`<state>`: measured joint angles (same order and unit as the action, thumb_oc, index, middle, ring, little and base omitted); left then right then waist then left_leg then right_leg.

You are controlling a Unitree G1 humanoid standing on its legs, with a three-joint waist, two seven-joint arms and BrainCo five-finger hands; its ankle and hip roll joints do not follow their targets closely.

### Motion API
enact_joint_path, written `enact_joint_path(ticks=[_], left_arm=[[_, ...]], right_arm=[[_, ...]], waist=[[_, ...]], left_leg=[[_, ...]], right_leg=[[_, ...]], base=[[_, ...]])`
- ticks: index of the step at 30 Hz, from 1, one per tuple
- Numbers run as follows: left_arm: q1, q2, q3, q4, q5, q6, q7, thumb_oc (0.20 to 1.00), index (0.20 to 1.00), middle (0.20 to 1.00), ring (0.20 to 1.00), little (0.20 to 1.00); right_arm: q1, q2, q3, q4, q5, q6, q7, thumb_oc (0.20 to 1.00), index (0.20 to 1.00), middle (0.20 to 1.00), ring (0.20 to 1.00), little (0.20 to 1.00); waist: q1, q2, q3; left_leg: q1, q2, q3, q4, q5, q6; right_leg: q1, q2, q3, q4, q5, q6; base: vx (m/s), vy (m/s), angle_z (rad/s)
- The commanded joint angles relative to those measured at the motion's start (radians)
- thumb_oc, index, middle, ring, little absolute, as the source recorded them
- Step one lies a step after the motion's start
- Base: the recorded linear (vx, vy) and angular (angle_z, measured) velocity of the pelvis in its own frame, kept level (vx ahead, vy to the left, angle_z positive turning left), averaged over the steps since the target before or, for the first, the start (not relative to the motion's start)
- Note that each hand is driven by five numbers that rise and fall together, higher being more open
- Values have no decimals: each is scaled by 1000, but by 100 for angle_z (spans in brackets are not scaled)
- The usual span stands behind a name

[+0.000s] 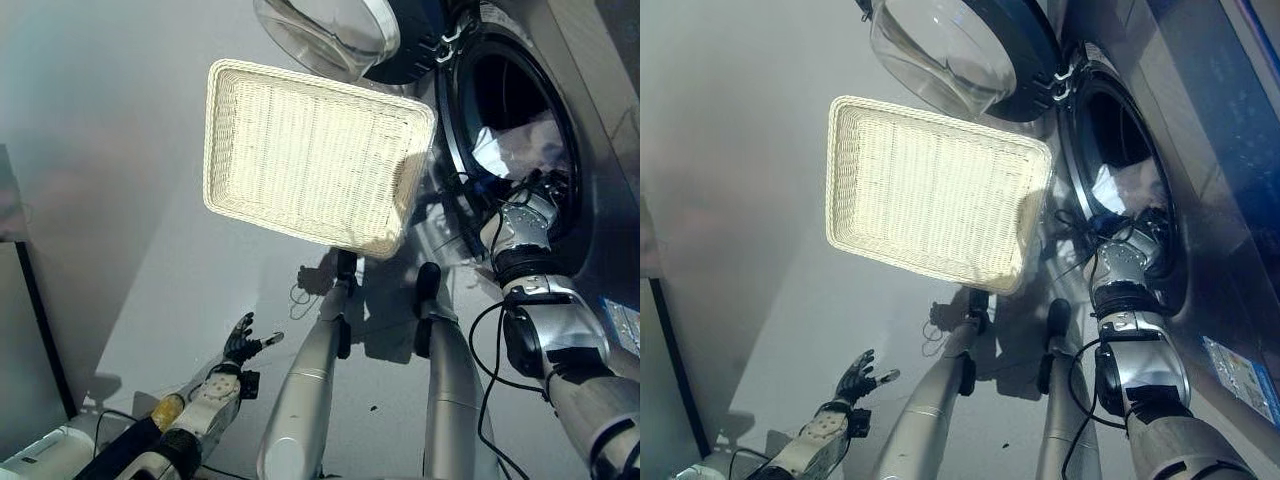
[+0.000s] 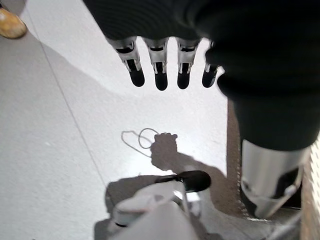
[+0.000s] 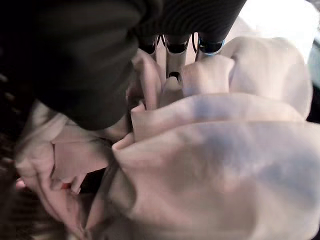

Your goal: Put the clothes into the washing machine.

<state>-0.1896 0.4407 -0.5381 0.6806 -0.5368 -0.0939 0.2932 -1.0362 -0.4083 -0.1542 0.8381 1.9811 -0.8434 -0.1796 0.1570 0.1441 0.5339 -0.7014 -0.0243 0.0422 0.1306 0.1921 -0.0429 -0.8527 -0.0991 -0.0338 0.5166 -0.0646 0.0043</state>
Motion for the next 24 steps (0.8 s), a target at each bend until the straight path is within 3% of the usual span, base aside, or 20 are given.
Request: enact_joint_path(ticks=[1, 2, 3, 5, 7, 9, 10, 12, 16, 17, 24], left_arm=[[66, -17, -7, -27, -26, 12, -12, 1000, 1000, 1000, 1000, 1000], [63, -12, -5, -36, -30, 16, -17, 1000, 1000, 1000, 1000, 1000], [64, -9, -7, -41, -27, 22, -20, 1000, 1000, 1000, 1000, 1000], [64, -9, -7, -41, -27, 22, -20, 1000, 1000, 1000, 1000, 1000], [50, 4, -15, -52, -33, 43, -23, 1000, 1000, 1000, 1000, 1000], [45, 7, -11, -55, -30, 47, -23, 1000, 1000, 1000, 1000, 1000], [48, 7, -13, -56, -28, 48, -21, 1000, 1000, 1000, 1000, 1000], [35, 9, -16, -54, -27, 48, -4, 1000, 1000, 1000, 1000, 1000], [24, -2, -16, -41, -27, 45, 8, 1000, 1000, 1000, 1000, 1000], [11, -15, -14, -26, -23, 44, 17, 1000, 1000, 1000, 1000, 1000], [-7, -49, -16, 12, -19, 34, 30, 1000, 1000, 1000, 1000, 1000]], right_arm=[[-48, -347, -14, -150, -9, -203, -39, 200, 200, 200, 200, 200], [-37, -363, -29, -169, -9, -209, -105, 918, 918, 918, 918, 918], [-25, -366, -34, -173, -9, -188, -130, 1000, 1000, 1000, 1000, 1000], [-25, -366, -34, -173, -9, -188, -130, 1000, 1000, 1000, 1000, 1000], [46, -358, -18, -147, -9, 70, -240, 1000, 1000, 1000, 1000, 1000], [54, -352, -10, -139, -9, 144, -255, 1000, 1000, 1000, 1000, 1000], [70, -336, 9, -126, -9, 273, -267, 1000, 1000, 1000, 1000, 1000], [108, -285, 54, -90, -9, 517, -191, 1000, 1000, 1000, 1000, 1000], [136, -237, 74, -59, -9, 641, -78, 1000, 1000, 1000, 1000, 1000], [144, -218, 86, -35, -9, 688, -3, 1000, 1000, 1000, 1000, 1000], [168, -151, 115, 11, -58, 681, 180, 1000, 1000, 1000, 1000, 1000]], waist=[[-92, 92, -14], [-98, 88, -14], [-101, 85, -14], [-101, 85, -14], [-114, 74, -14], [-113, 74, -14], [-114, 70, -14], [-111, 62, -14], [-108, 58, -14], [-106, 57, -14], [-103, 54, -14]], left_leg=[[26, -48, -9, 119, -124, -6], [16, -46, -10, 124, -113, -5], [17, -47, -11, 129, -118, -5], [17, -47, -11, 129, -118, -5], [17, -50, -17, 145, -128, -1], [7, -50, -17, 142, -114, 1], [12, -51, -19, 145, -125, 3], [3, -50, -18, 132, -116, 8], [2, -48, -15, 121, -110, 8], [-6, -47, -14, 110, -98, 9], [-4, -48, -12, 81, -87, 9]], right_leg=[[88, 38, -118, -84, 20, 15], [81, 42, -115, -89, 36, 11], [82, 43, -112, -86, 33, 10], [82, 43, -112, -86, 33, 10], [82, 54, -93, -77, 26, 6], [74, 57, -93, -85, 42, 4], [79, 57, -88, -79, 28, 5], [75, 64, -90, -92, 38, 5], [76, 70, -90, -99, 39, 5], [69, 75, -90, -107, 51, 4], [72, 79, -90, -131, 64, 10]], base=[[0, 0, 0], [0, 0, 0], [0, 0, 0], [18, -6, -2], [20, -11, -1], [0, 0, 0], [-18, -44, -1], [-15, -58, -3], [-22, -2, -9], [-25, 13, -16], [-9, 15, -2]])
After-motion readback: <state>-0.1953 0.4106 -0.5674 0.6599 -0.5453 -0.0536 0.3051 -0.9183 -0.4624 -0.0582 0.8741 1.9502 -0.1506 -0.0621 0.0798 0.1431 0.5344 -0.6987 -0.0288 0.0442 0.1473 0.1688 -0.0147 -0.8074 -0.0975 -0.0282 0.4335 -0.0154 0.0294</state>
